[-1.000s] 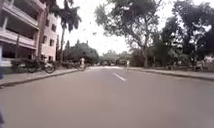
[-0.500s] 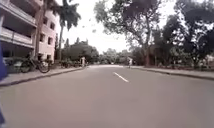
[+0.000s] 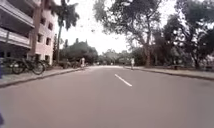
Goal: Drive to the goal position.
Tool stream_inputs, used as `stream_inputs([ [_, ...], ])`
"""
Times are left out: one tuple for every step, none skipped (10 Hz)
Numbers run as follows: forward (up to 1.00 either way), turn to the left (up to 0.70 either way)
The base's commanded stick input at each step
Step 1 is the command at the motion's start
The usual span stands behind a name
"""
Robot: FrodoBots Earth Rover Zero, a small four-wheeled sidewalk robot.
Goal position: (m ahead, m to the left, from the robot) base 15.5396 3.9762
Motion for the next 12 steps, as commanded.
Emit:
stream_inputs([
  [1.0,0.0],
  [1.0,0.0],
  [1.0,0.0],
  [1.0,0.0],
  [1.0,0.0],
  [1.0,0.0],
  [1.0,0.0],
  [1.0,0.0],
  [1.0,0.0],
  [1.0,0.0],
  [1.0,0.0],
  [1.0,0.0],
])
